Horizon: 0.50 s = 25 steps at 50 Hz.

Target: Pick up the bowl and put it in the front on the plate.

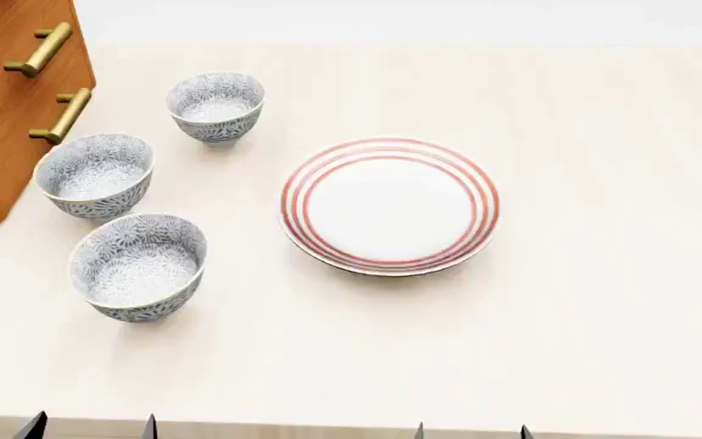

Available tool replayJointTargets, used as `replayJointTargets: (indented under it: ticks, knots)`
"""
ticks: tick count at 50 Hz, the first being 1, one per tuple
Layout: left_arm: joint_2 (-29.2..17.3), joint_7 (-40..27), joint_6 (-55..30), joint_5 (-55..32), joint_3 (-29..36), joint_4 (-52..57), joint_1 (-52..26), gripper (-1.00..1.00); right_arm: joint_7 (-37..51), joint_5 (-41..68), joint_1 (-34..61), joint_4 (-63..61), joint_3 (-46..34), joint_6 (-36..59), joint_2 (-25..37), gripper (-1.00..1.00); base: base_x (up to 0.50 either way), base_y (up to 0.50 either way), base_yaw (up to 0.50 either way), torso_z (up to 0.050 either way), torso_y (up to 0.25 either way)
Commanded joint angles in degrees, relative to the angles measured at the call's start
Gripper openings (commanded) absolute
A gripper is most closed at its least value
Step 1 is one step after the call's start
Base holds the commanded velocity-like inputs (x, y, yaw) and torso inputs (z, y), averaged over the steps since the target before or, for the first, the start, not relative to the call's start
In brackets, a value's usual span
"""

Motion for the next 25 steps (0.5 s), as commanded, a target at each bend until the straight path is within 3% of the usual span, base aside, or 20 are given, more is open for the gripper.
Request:
replayJointTargets:
  ticks: [1,22,23,24,25]
  knots:
    - [-0.9,-0.6,-1.1,-1.2,1.3,0.3,-0.1,1.00,1.0,1.0,-0.1,0.2,-1.2,-0.1,0.9,1.00,0.00,0.00,0.00,0.000,0.000]
    - [-3.6,-4.3,0.0,-3.9,4.2,0.5,0.2,1.00,4.0,3.7,-0.3,-0.4,-4.6,-0.1,3.7,1.00,0.00,0.00,0.00,0.000,0.000]
    - [-3.8,-4.7,0.8,-3.2,4.5,0.6,0.3,1.00,4.2,3.5,-0.4,-0.5,-4.7,-0.8,3.8,1.00,0.00,0.00,0.00,0.000,0.000]
    - [-4.5,-7.0,5.3,1.5,5.6,2.2,1.2,1.00,5.7,-0.2,-1.1,-1.2,-5.6,-9.3,4.3,1.00,0.00,0.00,0.00,0.000,0.000]
    - [-4.7,-7.8,8.3,2.6,5.8,3.2,1.7,1.00,5.6,1.6,-1.3,-2.7,-5.1,-11.8,4.0,1.00,0.00,0.00,0.00,0.000,0.000]
